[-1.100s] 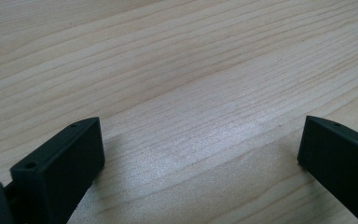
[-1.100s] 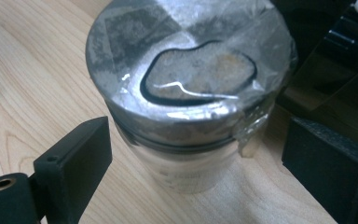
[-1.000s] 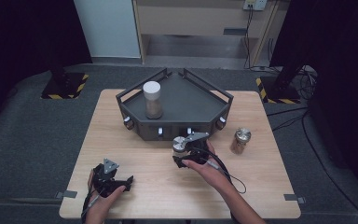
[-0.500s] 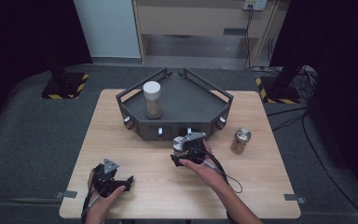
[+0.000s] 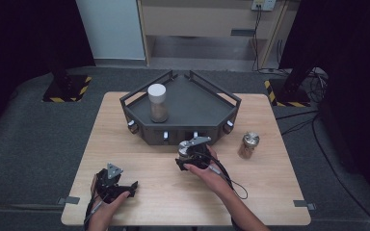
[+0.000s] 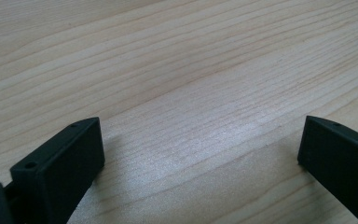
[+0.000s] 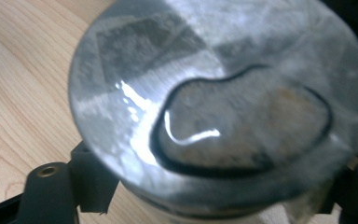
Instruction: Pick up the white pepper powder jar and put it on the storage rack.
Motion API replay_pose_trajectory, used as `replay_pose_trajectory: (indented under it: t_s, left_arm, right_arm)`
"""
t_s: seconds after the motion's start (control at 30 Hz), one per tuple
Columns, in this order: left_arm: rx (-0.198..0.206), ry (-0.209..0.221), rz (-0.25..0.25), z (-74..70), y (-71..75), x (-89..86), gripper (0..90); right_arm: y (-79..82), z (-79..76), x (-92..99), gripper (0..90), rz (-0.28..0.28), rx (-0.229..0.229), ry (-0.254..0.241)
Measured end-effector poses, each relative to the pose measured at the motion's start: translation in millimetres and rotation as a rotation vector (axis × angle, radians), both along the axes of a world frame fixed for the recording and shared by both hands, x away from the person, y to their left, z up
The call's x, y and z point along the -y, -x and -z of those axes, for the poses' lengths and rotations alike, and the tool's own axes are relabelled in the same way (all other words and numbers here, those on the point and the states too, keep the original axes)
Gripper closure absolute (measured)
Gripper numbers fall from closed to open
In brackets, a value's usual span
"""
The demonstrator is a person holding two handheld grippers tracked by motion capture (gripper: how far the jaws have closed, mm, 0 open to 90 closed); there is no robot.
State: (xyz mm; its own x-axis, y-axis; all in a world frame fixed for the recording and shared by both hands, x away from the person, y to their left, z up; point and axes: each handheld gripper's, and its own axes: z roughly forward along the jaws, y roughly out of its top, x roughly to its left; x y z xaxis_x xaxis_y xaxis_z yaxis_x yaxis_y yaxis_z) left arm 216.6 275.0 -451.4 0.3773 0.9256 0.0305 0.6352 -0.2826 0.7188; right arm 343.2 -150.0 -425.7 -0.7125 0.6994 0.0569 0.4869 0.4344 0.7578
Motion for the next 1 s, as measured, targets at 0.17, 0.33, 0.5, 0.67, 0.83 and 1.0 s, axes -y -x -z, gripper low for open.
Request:
replay_pose_trajectory:
  t_s: [0.17,0.33,0.5,0.67,0.83,1.0]
  left_arm:
    - [0.0,0.0,0.0,0.0,0.0,0.0,0.0]
    - [0.0,0.0,0.0,0.0,0.0,0.0,0.0]
    - [0.0,0.001,0.001,0.0,-0.2,-0.2,0.0]
    - [0.0,0.0,0.002,0.0,-0.3,-0.3,0.0]
    - [0.0,0.001,0.002,0.0,-0.3,-0.3,0.0]
    - [0.0,0.001,0.002,0.1,-0.3,-0.3,0.0]
  right_arm:
    - [0.3,0.2,-1.3,28.9,0.004,0.007,-0.003]
    - [3.3,-1.0,-2.5,30.2,-0.002,0.023,0.014]
    - [7.4,-4.4,-0.1,30.6,-0.027,0.034,0.018]
    - [12.2,-13.6,3.8,30.8,-0.049,0.046,0.016]
    - [17.7,-27.2,7.4,30.9,-0.06,0.054,0.025]
    - [22.9,-40.7,9.8,30.9,-0.072,0.064,0.042]
